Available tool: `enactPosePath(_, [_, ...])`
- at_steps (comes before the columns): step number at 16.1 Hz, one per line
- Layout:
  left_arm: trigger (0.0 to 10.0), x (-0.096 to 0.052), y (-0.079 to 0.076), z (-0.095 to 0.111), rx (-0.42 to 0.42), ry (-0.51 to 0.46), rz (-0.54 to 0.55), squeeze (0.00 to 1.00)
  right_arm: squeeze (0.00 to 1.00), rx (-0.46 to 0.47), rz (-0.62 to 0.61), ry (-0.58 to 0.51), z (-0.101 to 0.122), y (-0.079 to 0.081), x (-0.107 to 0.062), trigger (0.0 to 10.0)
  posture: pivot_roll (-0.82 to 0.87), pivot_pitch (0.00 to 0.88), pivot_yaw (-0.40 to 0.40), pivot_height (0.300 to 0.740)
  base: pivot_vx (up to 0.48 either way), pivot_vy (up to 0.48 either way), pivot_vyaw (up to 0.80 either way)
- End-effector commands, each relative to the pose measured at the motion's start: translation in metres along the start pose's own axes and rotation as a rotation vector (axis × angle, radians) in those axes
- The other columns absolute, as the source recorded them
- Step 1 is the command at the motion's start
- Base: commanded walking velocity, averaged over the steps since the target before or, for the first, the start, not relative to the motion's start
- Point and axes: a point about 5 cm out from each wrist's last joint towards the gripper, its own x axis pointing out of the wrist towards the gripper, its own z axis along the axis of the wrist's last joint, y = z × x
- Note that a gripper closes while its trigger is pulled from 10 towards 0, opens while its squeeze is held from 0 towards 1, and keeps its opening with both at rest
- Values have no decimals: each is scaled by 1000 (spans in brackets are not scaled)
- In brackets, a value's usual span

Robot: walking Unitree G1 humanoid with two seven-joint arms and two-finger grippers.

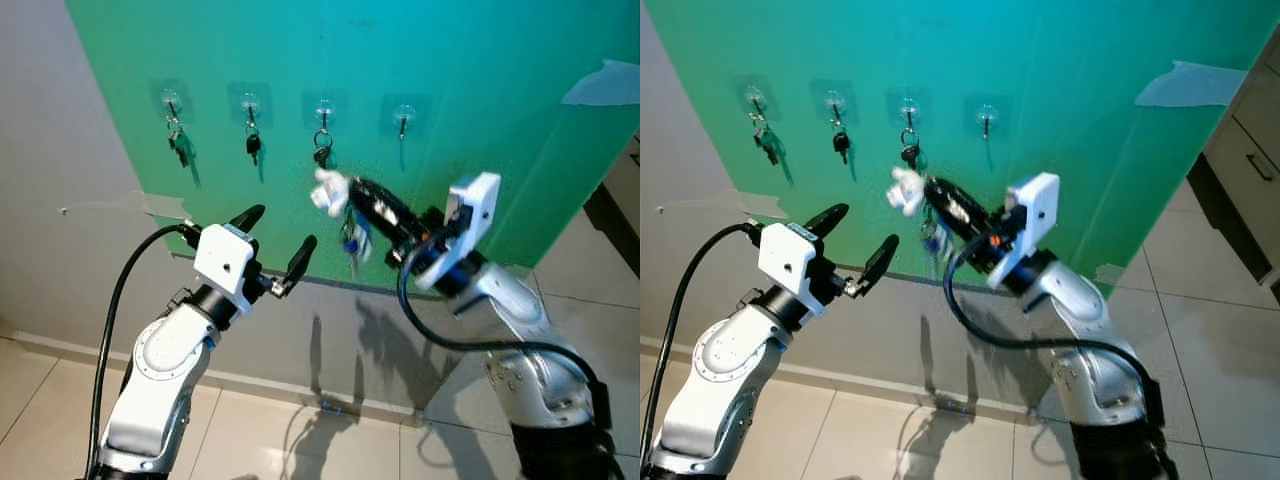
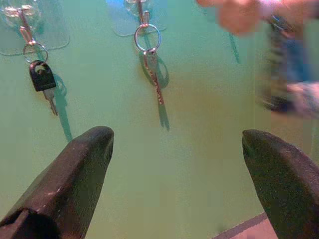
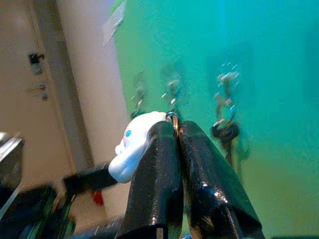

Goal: Hang keys on a hook

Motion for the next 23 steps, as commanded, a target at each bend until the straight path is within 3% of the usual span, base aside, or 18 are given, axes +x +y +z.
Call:
enactPosePath(1, [10000, 1, -2, 6, 6, -26, -18, 0, 0, -18, -47, -33, 7, -7, 3, 10000, -21, 0, 3, 740, 0, 0, 0])
enactPosePath(6, [10000, 1, -5, 7, 5, -30, -37, 0, 0, 32, -209, -63, 11, -26, 14, 10000, -19, 0, 4, 740, 0, 0, 0])
enactPosePath(12, [10000, 1, -5, 7, 4, -31, -44, 0, 0, 88, -242, -113, 18, -31, 15, 10000, -19, 0, 9, 740, 0, 0, 0])
enactPosePath(23, [10000, -1, -16, 12, -38, -62, -139, 0, 0, 199, -339, -71, 11, -45, 11, 10000, -15, 0, 8, 740, 0, 0, 0])
